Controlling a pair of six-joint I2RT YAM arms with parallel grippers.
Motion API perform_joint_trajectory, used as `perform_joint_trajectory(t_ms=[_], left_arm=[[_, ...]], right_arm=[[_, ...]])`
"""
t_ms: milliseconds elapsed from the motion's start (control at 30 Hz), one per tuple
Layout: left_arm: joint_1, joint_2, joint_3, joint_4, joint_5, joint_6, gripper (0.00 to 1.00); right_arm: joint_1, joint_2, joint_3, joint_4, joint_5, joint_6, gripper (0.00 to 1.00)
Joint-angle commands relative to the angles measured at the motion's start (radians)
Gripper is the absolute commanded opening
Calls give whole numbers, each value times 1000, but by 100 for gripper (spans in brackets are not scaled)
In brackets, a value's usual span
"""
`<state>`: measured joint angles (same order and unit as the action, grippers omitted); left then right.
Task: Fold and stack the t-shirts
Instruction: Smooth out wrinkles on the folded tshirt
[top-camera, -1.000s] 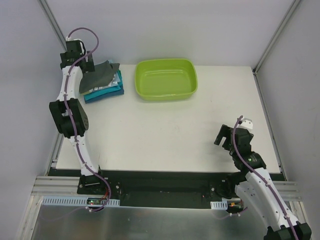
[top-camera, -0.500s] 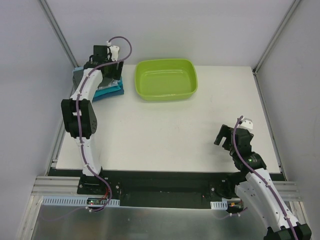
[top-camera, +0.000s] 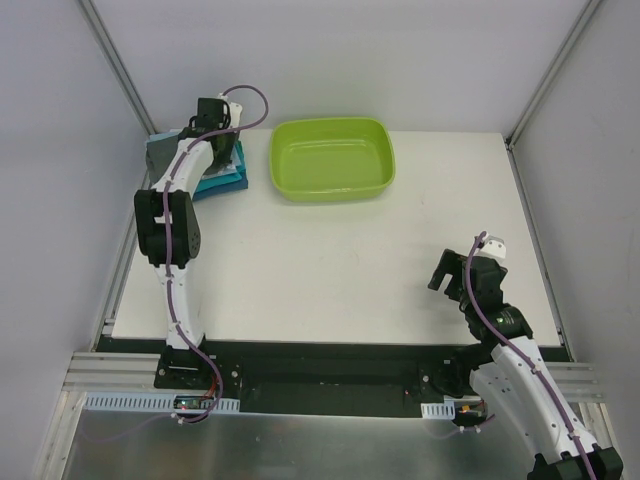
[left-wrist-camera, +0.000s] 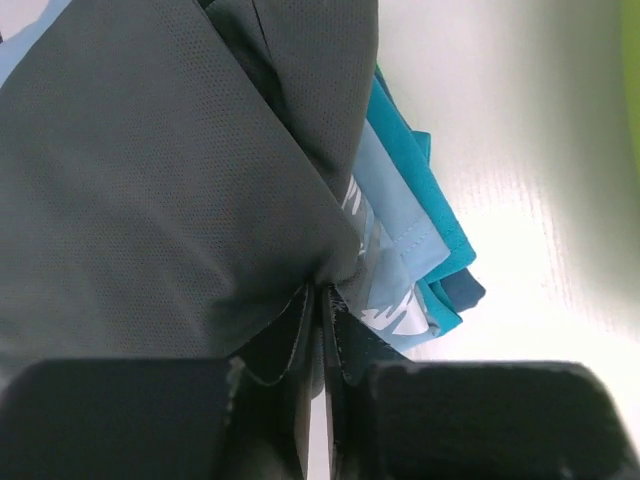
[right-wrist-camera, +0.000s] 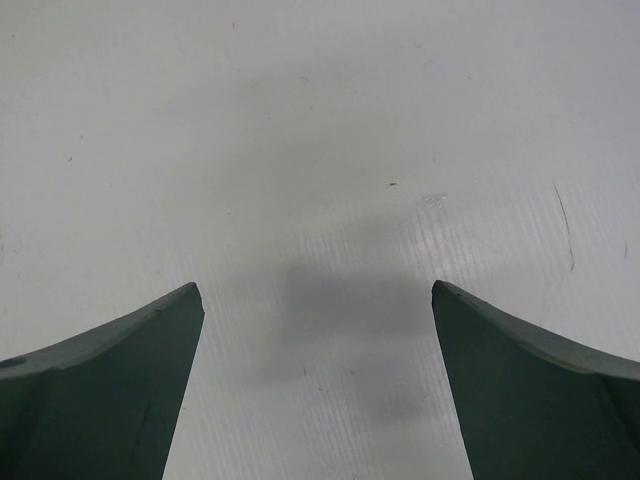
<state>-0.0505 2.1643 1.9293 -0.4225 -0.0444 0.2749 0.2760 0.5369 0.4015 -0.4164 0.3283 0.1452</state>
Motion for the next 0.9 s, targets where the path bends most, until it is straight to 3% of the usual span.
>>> perform_joint_trajectory(t_ms=[0, 200, 400, 600, 733, 867], left_arm=[[9, 6, 46, 14, -57, 7, 0], [14, -69, 19, 24, 4, -16, 0], [67, -115, 19, 24, 204, -75, 0], [77, -135, -13, 24, 244, -39, 0], [80, -162, -79, 21, 377, 7, 0], [78, -120, -73, 21, 365, -16, 0]], right_arm=[[-3, -2, 28, 16, 17, 2, 100], [-3, -5, 28, 13, 21, 5, 100], [-4, -2, 28, 11, 9, 5, 99], [-3, -8, 26, 11, 9, 5, 99], [-3, -6, 26, 11, 9, 7, 100], [-3, 0, 28, 11, 11, 7, 99]])
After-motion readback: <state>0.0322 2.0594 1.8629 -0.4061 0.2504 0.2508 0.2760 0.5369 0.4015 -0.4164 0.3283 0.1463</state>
